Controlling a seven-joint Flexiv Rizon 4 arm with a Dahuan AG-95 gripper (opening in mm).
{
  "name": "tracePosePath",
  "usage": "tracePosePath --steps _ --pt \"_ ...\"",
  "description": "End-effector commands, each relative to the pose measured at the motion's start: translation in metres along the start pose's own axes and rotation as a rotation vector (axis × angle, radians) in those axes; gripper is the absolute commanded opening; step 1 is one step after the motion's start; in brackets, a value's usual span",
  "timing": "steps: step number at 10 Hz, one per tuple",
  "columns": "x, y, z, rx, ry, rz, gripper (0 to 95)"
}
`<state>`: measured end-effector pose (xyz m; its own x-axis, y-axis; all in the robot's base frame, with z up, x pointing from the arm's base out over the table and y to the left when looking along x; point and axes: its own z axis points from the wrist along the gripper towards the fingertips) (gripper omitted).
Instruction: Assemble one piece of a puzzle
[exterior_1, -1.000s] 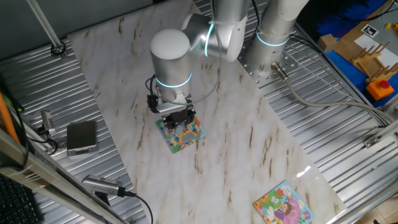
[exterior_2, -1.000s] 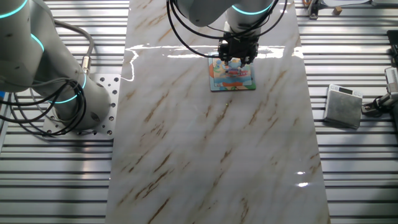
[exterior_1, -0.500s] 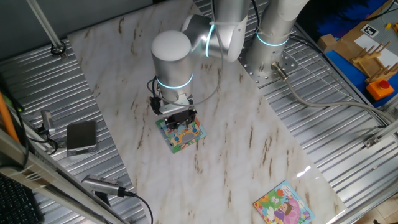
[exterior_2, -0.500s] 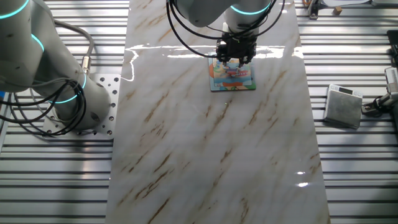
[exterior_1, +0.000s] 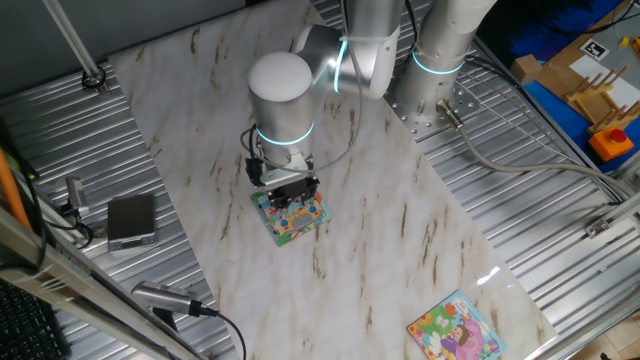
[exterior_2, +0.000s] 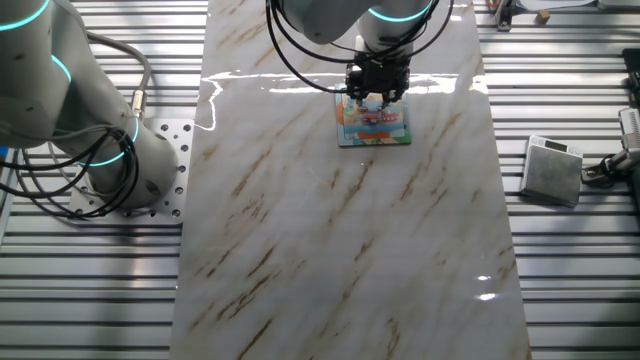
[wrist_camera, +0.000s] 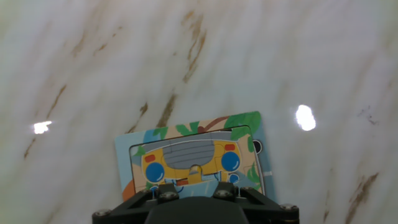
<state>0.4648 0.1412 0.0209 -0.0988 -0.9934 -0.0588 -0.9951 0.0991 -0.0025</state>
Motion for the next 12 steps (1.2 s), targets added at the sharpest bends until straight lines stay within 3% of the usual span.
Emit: tracePosePath --steps 1,12 --pt "0.0007 -0.0006 0.0017 0.003 0.001 -0.006 0.0" --pt "0.0010 -0.0011 0.0035 0.005 0.001 -0.006 0.0"
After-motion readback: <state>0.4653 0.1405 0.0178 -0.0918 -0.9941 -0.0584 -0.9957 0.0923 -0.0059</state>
